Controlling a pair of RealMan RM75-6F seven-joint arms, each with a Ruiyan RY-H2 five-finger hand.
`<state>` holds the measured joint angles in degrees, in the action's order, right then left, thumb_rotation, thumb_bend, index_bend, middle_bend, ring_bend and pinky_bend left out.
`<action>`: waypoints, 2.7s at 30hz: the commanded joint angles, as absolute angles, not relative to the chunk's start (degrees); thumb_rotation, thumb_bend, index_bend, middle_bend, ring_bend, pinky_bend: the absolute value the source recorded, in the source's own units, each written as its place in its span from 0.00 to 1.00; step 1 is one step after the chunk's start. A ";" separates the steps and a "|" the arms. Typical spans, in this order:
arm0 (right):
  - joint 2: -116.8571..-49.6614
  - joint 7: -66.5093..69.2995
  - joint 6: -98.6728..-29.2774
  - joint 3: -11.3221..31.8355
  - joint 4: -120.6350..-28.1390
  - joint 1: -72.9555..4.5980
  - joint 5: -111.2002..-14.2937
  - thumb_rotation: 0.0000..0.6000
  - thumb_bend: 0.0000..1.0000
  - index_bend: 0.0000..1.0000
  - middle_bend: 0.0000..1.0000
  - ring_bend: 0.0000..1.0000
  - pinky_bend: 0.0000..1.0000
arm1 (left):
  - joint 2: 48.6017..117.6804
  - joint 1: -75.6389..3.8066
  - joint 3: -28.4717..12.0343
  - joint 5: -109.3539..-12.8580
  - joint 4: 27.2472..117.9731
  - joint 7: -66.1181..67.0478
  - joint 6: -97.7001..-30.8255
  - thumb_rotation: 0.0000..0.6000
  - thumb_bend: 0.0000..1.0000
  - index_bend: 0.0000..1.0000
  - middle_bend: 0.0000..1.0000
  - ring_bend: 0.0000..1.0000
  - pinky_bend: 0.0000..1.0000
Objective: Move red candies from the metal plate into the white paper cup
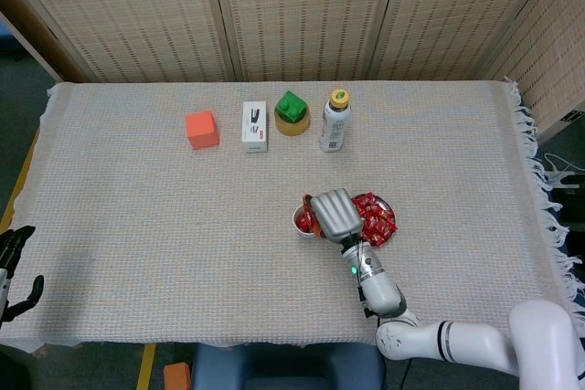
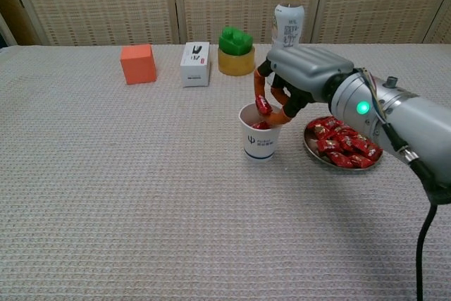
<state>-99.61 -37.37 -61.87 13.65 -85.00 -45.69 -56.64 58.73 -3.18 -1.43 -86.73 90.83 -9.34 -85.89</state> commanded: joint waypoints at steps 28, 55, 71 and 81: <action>-89.21 -35.94 -59.32 4.71 -83.51 -38.81 -56.43 1.00 0.25 0.32 0.84 0.87 1.00 | 59.49 -3.48 -1.48 -86.15 91.46 -6.42 -85.18 1.00 0.48 0.00 0.05 0.00 0.23; -93.23 -39.52 -54.27 4.22 -79.20 -40.90 -51.93 1.00 0.25 0.31 0.84 0.87 1.00 | 59.16 -3.37 -1.58 -86.11 91.21 -7.71 -85.38 1.00 0.48 0.00 0.05 0.00 0.23; -95.77 -40.01 -55.40 4.13 -76.85 -40.88 -52.31 1.00 0.25 0.56 0.84 0.88 1.00 | 58.92 -3.24 -1.50 -86.45 91.04 -8.57 -85.66 1.00 0.48 0.00 0.05 0.00 0.23; -96.28 -41.12 -56.74 4.23 -76.78 -40.65 -52.54 1.00 0.25 0.68 0.85 0.89 1.00 | 58.84 -3.16 -1.49 -86.57 90.95 -8.85 -85.86 1.00 0.48 0.00 0.05 0.00 0.23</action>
<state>-96.28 -41.12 -56.74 4.22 -76.78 -40.65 -52.53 58.84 -3.16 -1.49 -86.57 90.95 -8.85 -85.86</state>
